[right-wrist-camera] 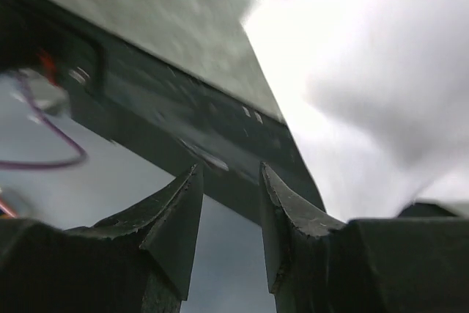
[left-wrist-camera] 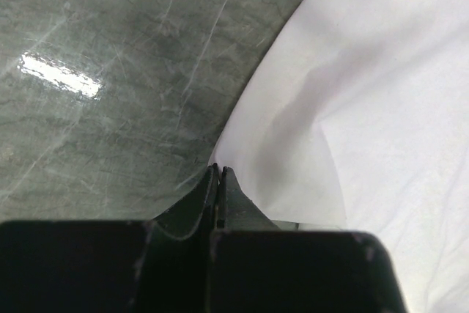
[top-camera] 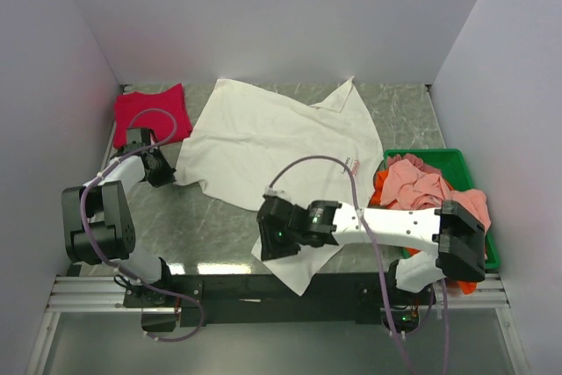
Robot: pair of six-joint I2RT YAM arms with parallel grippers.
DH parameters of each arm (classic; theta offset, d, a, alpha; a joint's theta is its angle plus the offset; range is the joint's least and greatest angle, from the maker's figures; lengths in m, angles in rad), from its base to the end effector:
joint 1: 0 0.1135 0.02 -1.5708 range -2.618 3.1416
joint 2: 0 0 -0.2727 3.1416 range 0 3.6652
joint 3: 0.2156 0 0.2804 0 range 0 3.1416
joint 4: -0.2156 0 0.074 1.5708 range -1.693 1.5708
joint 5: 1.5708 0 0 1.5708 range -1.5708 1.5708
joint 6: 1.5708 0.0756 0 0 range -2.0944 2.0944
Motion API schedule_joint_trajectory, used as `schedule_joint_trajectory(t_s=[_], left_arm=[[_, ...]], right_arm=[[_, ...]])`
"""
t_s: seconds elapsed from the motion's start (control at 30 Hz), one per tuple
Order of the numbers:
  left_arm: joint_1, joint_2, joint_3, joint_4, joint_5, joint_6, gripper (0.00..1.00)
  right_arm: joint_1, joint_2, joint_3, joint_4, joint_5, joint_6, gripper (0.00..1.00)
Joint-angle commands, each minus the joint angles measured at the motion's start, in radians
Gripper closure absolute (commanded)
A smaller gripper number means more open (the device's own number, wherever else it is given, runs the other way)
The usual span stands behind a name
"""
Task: Fold and stack the t-shirts
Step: Fold the tshirt
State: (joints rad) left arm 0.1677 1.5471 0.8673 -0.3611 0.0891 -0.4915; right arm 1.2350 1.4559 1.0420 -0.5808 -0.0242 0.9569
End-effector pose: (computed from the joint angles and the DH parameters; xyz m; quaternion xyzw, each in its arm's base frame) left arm 0.3361 0.0501 0.1318 -0.3010 0.9160 -0.0846 0.2513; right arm 0.1120 0.3265 0.2037 -0.1363 0.9490 0.2579 0.1196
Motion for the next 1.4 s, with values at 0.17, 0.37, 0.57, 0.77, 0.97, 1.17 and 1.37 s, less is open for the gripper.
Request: schedule_joint_trajectory(t_s=[0.17,0.37,0.57,0.77,0.97,1.17,1.37], left_arm=[[0.0,-0.056,0.001,0.017,0.008,-0.007,1.0],[0.0,-0.073,-0.017,0.024,0.009,-0.007,1.0],[0.0,-0.084,-0.021,0.024,0.014,-0.009,1.0],[0.001,-0.084,-0.017,0.022,0.017,-0.01,1.0],[0.001,-0.087,-0.021,0.025,0.017,-0.01,1.0],[0.0,-0.088,-0.017,0.024,0.017,-0.01,1.0],[0.001,-0.088,-0.016,0.024,0.012,-0.012,1.0]], right_arm=[[0.184,0.046,-0.082,-0.108,0.06,0.241,0.57],[0.256,0.1,-0.037,-0.229,0.101,0.334,0.56],[0.262,0.057,-0.135,-0.212,0.105,0.431,0.55],[0.262,0.075,-0.158,-0.224,0.106,0.465,0.53],[0.261,0.069,-0.181,-0.198,0.115,0.473,0.52],[0.261,0.063,-0.204,-0.189,0.106,0.491,0.53],[0.261,0.057,-0.238,-0.12,0.083,0.476,0.63]])
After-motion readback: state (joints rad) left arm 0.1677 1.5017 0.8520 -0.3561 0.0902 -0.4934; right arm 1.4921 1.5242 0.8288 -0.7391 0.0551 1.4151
